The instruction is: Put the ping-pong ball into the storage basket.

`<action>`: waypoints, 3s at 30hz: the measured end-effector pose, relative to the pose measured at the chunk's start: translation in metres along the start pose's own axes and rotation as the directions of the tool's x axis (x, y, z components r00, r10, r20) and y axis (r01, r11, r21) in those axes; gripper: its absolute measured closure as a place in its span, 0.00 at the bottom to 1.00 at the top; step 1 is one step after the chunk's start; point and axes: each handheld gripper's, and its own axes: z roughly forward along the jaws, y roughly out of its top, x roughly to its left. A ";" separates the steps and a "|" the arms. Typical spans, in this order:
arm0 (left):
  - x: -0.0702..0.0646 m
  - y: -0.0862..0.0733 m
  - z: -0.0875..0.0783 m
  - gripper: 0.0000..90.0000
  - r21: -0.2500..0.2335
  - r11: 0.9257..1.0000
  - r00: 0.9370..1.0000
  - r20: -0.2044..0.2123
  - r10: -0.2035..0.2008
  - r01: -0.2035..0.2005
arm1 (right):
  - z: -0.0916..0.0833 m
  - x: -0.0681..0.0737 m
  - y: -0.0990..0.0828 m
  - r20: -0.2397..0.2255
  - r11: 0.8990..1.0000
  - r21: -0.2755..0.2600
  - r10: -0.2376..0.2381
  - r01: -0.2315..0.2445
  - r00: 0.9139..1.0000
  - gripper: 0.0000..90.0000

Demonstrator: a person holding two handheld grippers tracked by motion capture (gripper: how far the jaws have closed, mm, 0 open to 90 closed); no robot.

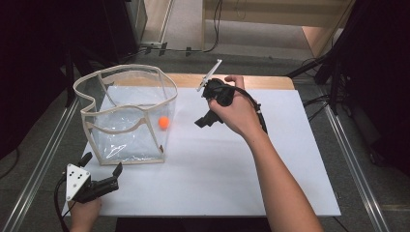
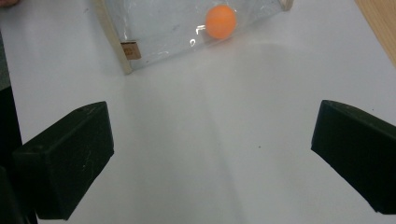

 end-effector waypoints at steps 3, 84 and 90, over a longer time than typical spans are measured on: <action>0.000 0.000 0.000 0.00 -0.004 1.000 1.000 0.001 -0.003 0.003 | 0.002 0.001 -0.006 0.000 1.000 0.002 0.005 -0.005 1.000 0.00; -0.001 0.000 0.000 0.00 0.005 1.000 1.000 -0.004 0.004 -0.004 | -0.010 0.029 -0.204 0.094 0.954 -0.222 0.225 -0.200 0.970 0.00; -0.001 0.000 0.000 0.00 0.005 1.000 1.000 -0.005 0.003 -0.003 | -0.014 0.032 -0.220 0.106 0.937 -0.276 0.251 -0.214 0.962 0.00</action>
